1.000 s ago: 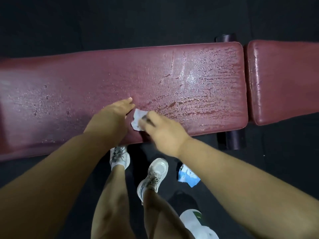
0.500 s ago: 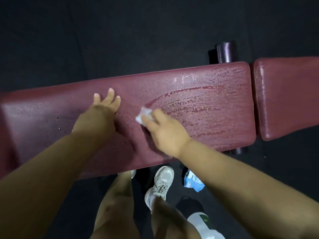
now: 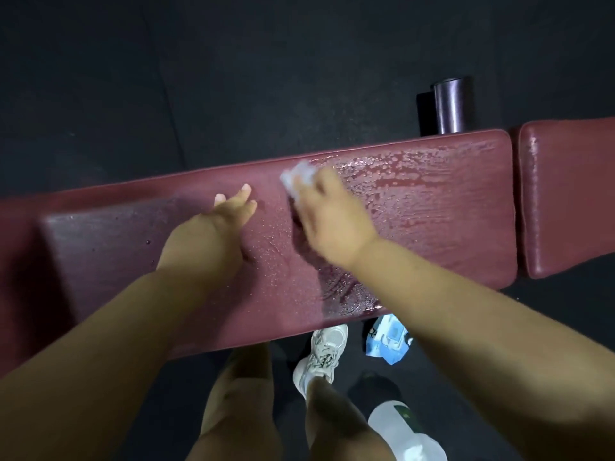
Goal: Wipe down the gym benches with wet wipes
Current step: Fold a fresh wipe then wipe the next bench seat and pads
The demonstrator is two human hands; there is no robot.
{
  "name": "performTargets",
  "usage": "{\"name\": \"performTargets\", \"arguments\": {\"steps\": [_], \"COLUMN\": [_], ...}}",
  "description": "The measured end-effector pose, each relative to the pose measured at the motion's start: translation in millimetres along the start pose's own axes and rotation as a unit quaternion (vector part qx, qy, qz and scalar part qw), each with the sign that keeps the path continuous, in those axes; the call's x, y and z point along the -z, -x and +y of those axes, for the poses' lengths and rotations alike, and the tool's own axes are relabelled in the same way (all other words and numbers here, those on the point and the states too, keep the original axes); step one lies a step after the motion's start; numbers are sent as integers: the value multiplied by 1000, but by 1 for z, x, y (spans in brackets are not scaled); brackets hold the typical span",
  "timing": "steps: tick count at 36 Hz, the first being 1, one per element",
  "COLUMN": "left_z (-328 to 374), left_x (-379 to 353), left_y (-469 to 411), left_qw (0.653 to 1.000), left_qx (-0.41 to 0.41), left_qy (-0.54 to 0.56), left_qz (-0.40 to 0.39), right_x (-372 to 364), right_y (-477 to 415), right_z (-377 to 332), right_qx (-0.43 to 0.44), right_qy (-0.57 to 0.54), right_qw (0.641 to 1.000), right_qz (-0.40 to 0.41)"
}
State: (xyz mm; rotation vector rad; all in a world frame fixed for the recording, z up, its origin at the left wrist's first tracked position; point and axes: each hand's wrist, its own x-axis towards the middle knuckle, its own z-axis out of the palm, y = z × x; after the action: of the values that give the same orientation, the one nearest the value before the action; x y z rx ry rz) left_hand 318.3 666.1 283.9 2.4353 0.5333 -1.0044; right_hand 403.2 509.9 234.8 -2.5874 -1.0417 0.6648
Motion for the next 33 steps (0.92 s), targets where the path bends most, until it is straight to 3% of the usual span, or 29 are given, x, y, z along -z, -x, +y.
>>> {"name": "performTargets", "arguments": {"steps": [2,4,5,7,9,10,12,13,15,17,19,21,23,25,27,29,31,33], "left_z": [-12,-27,-35,-50,-59,-61,-63,-63,-64,-68,-73,-80,-89,-99,-106,-109,-108,-107], "left_x": [1,0,0,-1,-3,-4,-6,-8,-11,-14,-15,-15,-15,-17,-21,-25,-29,-33], "left_y": [2,4,5,8,10,10,10,10,7,5,7,13,20,26,30,32,30,28], "left_qw": [999,999,998,998,999,999,1000,999,999,998,997,996,995,995,997,998,999,998], "left_qx": [-6,9,20,27,17,13,7,3,-5,-12,-15,0,36,49,37,26,19,13], "left_qy": [16,21,23,17,1,-2,3,7,20,36,45,50,49,44,30,21,6,-20], "left_qz": [28,47,52,52,40,33,28,31,42,47,57,71,75,76,66,51,49,55], "right_x": [-6,-1,6,16,25,26,16,9,-10,-30,-41,-36,-24,-15,0,3,-9,-27], "right_y": [8,10,8,4,-2,-6,-15,-19,-24,-20,-15,-13,-16,-18,-17,-15,-11,-1], "right_z": [-2,9,14,31,38,35,18,3,-36,-72,-82,-71,-52,-24,-9,-11,-29,-58], "right_qx": [134,161,111,-84,-291,-355,-419,-417,-297,-56,116,173,86,-64,-237,-344,-368,-308], "right_qy": [23,46,51,16,-44,-68,-72,-55,-8,20,25,36,40,37,-20,-86,-87,-65], "right_qw": [989,983,991,995,944,914,886,891,943,996,991,983,995,995,962,913,900,934], "right_qz": [-62,-70,-60,45,148,182,187,171,148,72,-62,-43,24,63,132,204,216,172]}}
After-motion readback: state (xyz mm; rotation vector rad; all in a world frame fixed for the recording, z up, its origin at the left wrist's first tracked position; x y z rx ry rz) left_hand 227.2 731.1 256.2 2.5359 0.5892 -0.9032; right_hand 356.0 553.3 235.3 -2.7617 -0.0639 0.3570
